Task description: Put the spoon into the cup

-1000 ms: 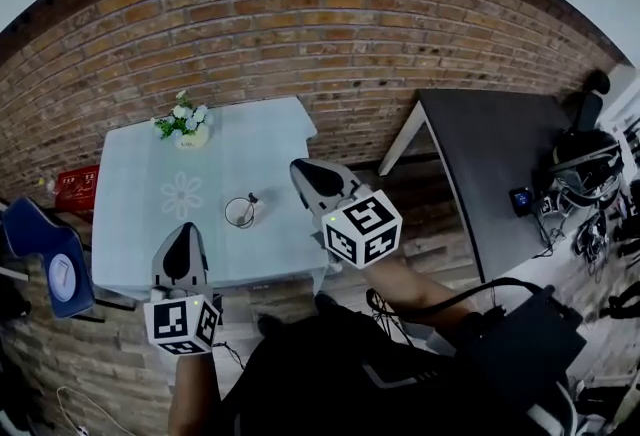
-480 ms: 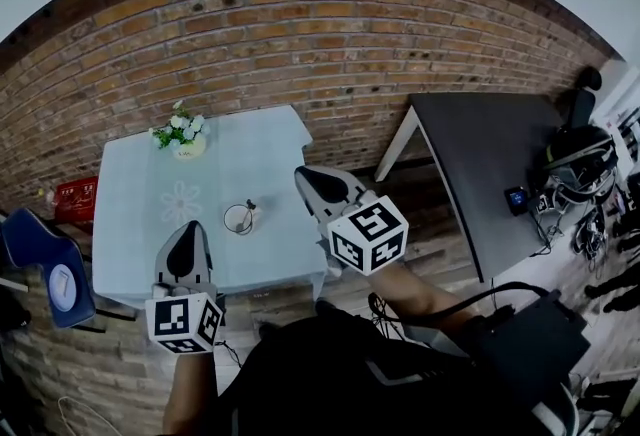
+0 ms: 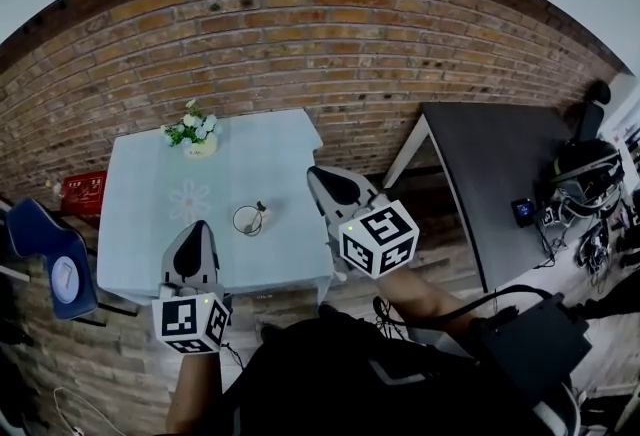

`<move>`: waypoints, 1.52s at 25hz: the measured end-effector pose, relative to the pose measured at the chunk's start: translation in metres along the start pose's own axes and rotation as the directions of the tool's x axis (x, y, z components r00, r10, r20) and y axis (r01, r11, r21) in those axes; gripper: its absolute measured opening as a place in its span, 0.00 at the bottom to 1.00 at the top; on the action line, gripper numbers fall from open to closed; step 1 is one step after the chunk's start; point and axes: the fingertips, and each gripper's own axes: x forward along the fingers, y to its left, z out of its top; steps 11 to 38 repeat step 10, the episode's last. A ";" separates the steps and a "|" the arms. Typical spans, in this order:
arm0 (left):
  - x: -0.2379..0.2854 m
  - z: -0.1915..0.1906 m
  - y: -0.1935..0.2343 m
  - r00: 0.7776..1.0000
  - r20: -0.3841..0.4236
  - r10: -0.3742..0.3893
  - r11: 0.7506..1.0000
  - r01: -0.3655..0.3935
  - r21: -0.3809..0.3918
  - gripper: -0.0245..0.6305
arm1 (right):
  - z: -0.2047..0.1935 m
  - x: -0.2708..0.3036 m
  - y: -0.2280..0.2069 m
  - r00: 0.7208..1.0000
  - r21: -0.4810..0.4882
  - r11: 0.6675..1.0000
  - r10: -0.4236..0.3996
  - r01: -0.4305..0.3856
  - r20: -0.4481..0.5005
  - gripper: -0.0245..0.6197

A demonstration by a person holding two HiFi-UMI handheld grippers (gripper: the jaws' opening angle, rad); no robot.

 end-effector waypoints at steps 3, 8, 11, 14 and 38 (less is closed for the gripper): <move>-0.001 0.000 0.005 1.000 0.006 0.022 1.000 -0.022 -0.007 0.05 | 0.000 0.001 -0.002 1.000 0.003 1.000 -0.002 0.002 0.004 0.07; 0.000 0.003 0.003 0.999 0.020 0.041 0.999 -0.041 -0.011 0.05 | 0.000 0.001 -0.008 1.000 0.020 1.000 -0.017 0.017 0.007 0.07; 0.000 0.006 0.003 0.999 0.027 0.043 0.999 -0.043 -0.010 0.05 | 0.002 0.002 -0.011 1.000 0.027 0.999 -0.027 0.027 0.014 0.07; 0.000 0.006 0.003 0.999 0.027 0.043 0.999 -0.043 -0.010 0.05 | 0.002 0.002 -0.011 1.000 0.027 0.999 -0.027 0.027 0.014 0.07; 0.000 0.006 0.003 0.999 0.027 0.043 0.999 -0.043 -0.010 0.05 | 0.002 0.002 -0.011 1.000 0.027 0.999 -0.027 0.027 0.014 0.07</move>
